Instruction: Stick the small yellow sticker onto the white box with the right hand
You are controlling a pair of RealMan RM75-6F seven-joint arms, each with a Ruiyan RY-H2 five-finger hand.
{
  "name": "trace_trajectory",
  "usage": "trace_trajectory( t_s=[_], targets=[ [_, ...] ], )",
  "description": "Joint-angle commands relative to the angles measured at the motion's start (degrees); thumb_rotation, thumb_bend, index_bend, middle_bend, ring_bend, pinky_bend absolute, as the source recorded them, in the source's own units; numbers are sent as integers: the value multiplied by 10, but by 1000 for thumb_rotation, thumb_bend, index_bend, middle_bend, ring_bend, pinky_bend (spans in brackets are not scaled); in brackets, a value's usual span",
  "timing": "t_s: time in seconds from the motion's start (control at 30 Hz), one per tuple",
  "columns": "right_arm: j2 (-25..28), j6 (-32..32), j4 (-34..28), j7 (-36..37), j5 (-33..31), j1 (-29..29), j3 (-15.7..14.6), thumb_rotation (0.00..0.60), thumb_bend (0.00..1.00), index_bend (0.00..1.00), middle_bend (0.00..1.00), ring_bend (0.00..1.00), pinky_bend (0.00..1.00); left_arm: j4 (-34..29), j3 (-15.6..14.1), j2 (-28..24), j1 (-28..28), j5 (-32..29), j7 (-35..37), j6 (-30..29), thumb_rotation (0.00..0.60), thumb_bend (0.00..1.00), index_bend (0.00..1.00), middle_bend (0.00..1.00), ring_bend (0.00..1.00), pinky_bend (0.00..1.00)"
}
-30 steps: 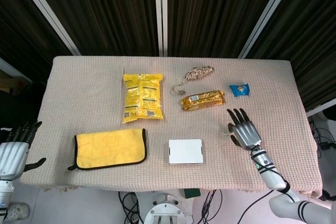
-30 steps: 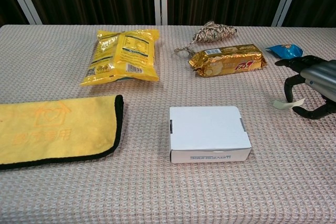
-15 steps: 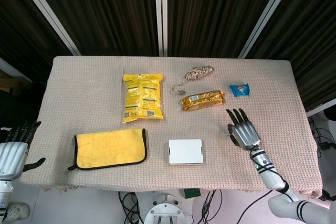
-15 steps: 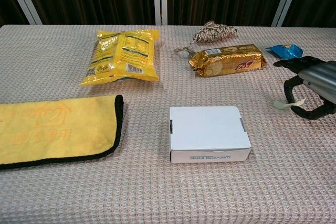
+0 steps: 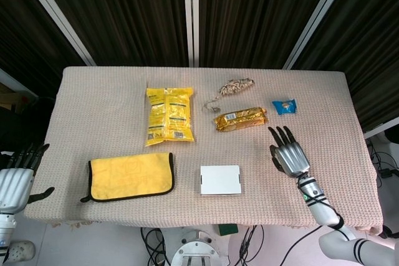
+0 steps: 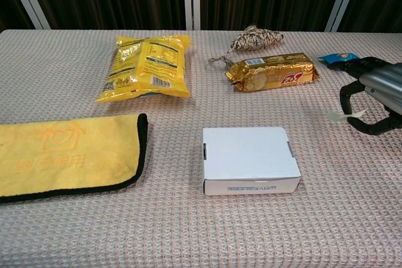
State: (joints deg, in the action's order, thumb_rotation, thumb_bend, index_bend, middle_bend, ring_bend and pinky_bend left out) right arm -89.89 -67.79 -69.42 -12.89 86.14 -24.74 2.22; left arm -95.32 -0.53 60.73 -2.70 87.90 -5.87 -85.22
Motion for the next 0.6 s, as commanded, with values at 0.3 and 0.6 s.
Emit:
trace_trajectory(
  t_s=[0.3,0.6],
  targets=[
    [28,-43,-103,-30,88,-22,-11,600,464,616,0,0,0,-3,-1,0,-1,1,-3,1,600,0,86,69,26,126],
    [4,-14,-117,-54,98,-40,-17,600,463,616,0,0,0,-2,-2,0,0,0,-2,2,600,0,86,69,26,126]
  ],
)
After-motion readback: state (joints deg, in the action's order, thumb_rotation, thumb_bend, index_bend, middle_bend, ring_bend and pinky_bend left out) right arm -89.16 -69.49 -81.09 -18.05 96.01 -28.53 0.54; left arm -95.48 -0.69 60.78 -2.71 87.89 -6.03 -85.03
